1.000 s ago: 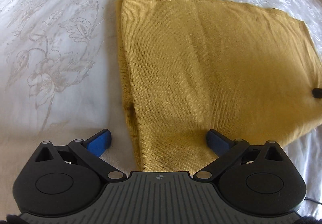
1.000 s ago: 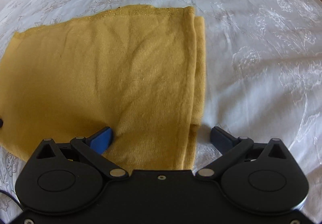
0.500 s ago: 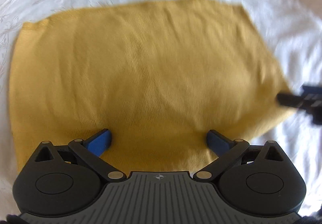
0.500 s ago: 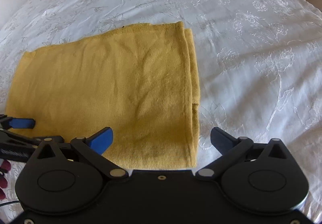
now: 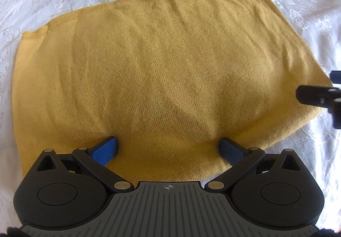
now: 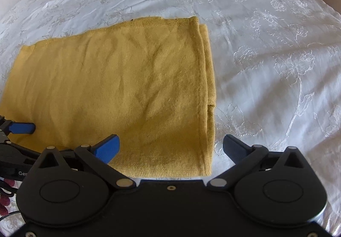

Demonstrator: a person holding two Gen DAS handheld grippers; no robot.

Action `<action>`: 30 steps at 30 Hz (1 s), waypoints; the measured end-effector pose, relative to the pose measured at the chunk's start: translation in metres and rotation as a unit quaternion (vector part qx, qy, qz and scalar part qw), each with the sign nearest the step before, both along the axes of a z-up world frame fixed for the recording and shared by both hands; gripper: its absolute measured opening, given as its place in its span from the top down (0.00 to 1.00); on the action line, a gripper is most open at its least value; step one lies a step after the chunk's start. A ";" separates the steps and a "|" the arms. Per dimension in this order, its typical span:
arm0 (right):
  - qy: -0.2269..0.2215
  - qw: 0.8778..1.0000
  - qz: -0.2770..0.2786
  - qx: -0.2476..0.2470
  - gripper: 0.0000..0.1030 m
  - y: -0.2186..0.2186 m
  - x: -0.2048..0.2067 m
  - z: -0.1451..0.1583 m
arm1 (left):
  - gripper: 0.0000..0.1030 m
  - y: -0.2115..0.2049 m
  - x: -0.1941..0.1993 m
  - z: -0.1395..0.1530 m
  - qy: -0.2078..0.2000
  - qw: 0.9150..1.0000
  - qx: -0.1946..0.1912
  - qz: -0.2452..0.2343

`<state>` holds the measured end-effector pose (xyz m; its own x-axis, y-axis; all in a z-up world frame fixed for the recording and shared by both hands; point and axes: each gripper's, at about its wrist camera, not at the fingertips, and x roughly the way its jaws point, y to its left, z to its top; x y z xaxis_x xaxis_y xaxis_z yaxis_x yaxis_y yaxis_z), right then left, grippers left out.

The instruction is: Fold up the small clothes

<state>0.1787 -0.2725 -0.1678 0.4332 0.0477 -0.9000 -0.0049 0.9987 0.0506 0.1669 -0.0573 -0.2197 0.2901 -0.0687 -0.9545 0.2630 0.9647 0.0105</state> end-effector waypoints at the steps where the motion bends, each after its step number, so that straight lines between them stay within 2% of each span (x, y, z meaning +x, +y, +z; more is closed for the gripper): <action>1: 0.006 1.000 0.006 -0.002 0.00 0.001 0.002 -0.005 | 0.00 0.000 0.000 0.000 0.001 1.000 0.001 0.002; 7: 0.037 0.999 0.024 0.006 0.00 -0.007 -0.003 -0.028 | 0.00 -0.004 0.007 0.003 0.013 1.000 0.014 0.012; 15: 0.034 0.997 0.024 0.059 0.00 -0.038 -0.014 -0.020 | 0.00 -0.010 0.011 0.005 0.022 0.999 0.029 0.040; 21: -0.015 0.989 -0.017 0.149 0.00 -0.082 0.001 0.002 | 0.00 -0.014 0.011 0.004 0.022 0.998 0.034 0.053; 26: 0.003 0.972 -0.033 0.233 0.00 -0.106 0.040 -0.020 | 0.00 -0.018 0.007 0.003 0.014 0.997 0.037 0.061; 30: 0.022 0.960 -0.009 0.280 0.00 -0.109 0.063 -0.040 | 0.00 -0.020 0.002 0.003 0.007 0.997 0.037 0.066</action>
